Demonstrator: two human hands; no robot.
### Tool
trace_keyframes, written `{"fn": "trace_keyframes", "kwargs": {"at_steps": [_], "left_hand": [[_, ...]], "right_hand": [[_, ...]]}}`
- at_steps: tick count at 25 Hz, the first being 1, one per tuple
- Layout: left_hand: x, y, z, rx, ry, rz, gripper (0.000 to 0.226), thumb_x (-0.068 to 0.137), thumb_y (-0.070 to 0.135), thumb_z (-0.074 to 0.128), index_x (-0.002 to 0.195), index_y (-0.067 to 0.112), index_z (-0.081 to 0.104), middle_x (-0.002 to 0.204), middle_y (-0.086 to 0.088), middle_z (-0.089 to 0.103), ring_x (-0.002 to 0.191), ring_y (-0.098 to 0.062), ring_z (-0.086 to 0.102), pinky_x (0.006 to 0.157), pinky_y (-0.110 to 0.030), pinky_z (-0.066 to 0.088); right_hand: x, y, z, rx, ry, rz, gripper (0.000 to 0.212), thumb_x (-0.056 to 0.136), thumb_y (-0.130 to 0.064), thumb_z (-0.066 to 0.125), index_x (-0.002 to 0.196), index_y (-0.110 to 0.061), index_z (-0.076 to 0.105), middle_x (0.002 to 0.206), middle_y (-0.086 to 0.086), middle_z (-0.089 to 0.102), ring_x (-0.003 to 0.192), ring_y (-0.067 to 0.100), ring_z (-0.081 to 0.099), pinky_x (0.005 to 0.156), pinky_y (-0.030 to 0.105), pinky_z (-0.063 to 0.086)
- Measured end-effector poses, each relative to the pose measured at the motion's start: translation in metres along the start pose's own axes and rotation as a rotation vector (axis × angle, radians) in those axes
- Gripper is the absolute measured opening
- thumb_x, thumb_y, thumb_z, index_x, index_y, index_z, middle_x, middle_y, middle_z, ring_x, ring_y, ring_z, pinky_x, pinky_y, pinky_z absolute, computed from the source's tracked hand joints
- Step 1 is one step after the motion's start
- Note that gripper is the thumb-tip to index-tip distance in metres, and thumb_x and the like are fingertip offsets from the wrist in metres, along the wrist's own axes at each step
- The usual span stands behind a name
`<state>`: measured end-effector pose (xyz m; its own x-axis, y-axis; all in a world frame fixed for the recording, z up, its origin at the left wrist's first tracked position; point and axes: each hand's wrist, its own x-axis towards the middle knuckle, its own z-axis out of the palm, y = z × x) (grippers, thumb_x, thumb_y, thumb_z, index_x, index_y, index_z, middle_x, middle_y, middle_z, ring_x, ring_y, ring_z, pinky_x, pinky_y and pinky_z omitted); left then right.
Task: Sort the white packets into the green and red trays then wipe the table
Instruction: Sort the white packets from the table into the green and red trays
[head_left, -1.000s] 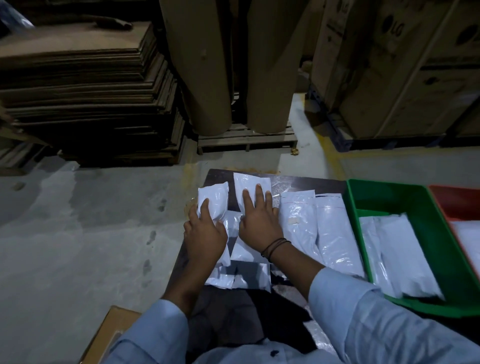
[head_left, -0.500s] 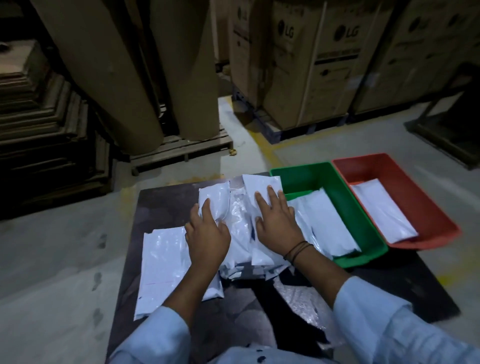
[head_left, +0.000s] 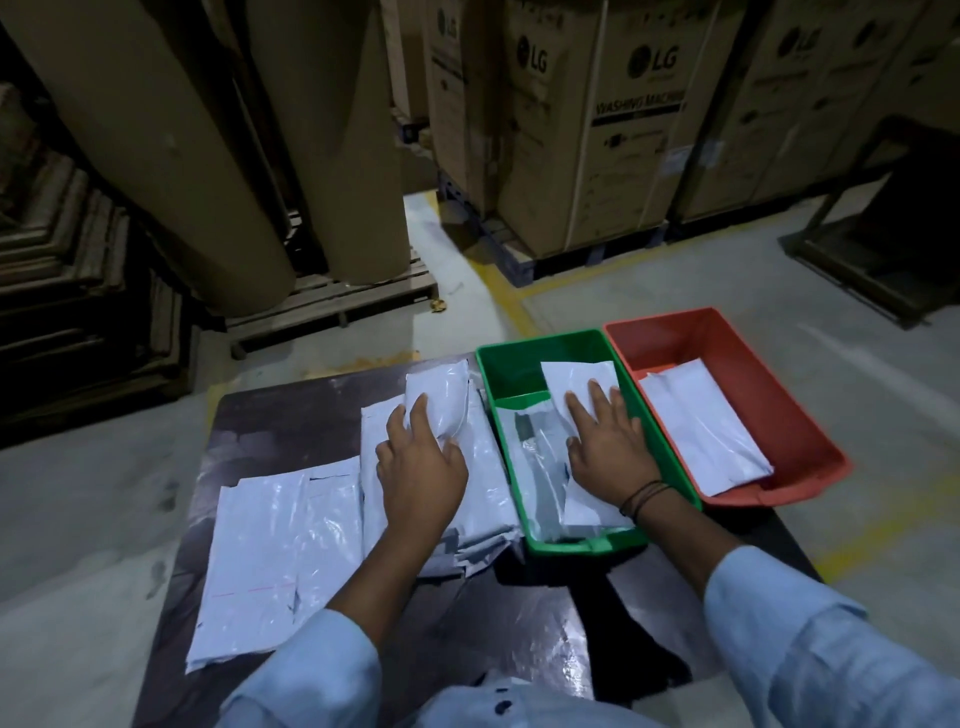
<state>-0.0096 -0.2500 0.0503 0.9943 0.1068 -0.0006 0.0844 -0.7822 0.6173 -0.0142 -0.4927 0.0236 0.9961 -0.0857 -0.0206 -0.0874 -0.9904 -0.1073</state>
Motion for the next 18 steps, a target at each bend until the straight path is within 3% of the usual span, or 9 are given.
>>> {"fn": "trace_keyframes", "kwargs": {"at_steps": [3,7,15,18], "left_hand": [[-0.001,0.017,0.010,0.017,0.007,0.001,0.065,0.098,0.031,0.055,0.156,0.027,0.027,0.163,-0.007,0.023,0.135,-0.040,0.036,0.112,-0.050,0.034],[-0.003,0.033,0.018,0.035,0.037,-0.030,0.065,0.099,0.032,0.055,0.157,0.028,0.026,0.164,-0.007,0.022,0.137,-0.039,0.035,0.112,-0.050,0.033],[-0.014,0.062,0.041,0.024,0.040,-0.037,0.066,0.098,0.032,0.055,0.157,0.028,0.026,0.163,-0.007,0.020,0.137,-0.039,0.034,0.113,-0.051,0.032],[-0.017,0.081,0.055,-0.017,0.019,-0.021,0.066,0.099,0.032,0.054,0.158,0.027,0.024,0.163,-0.009,0.018,0.138,-0.039,0.033,0.114,-0.049,0.029]], "right_hand": [[0.021,0.018,0.008,-0.074,-0.025,-0.020,0.068,0.097,-0.036,0.044,0.157,-0.019,0.018,0.165,0.016,0.009,0.149,0.044,0.007,0.115,0.057,0.020],[0.042,0.032,0.038,-0.105,-0.231,-0.054,0.069,0.097,-0.036,0.042,0.156,-0.011,0.017,0.163,0.022,0.007,0.149,0.045,0.003,0.122,0.055,0.005],[0.042,0.039,0.062,-0.045,-0.329,-0.077,0.067,0.102,-0.039,0.034,0.156,-0.006,0.012,0.163,0.025,0.002,0.149,0.046,0.001,0.121,0.052,0.011],[0.042,0.044,0.044,0.027,-0.266,-0.129,0.059,0.102,-0.037,0.036,0.152,-0.007,0.025,0.161,0.024,0.014,0.148,0.044,0.010,0.121,0.052,0.015]]}}
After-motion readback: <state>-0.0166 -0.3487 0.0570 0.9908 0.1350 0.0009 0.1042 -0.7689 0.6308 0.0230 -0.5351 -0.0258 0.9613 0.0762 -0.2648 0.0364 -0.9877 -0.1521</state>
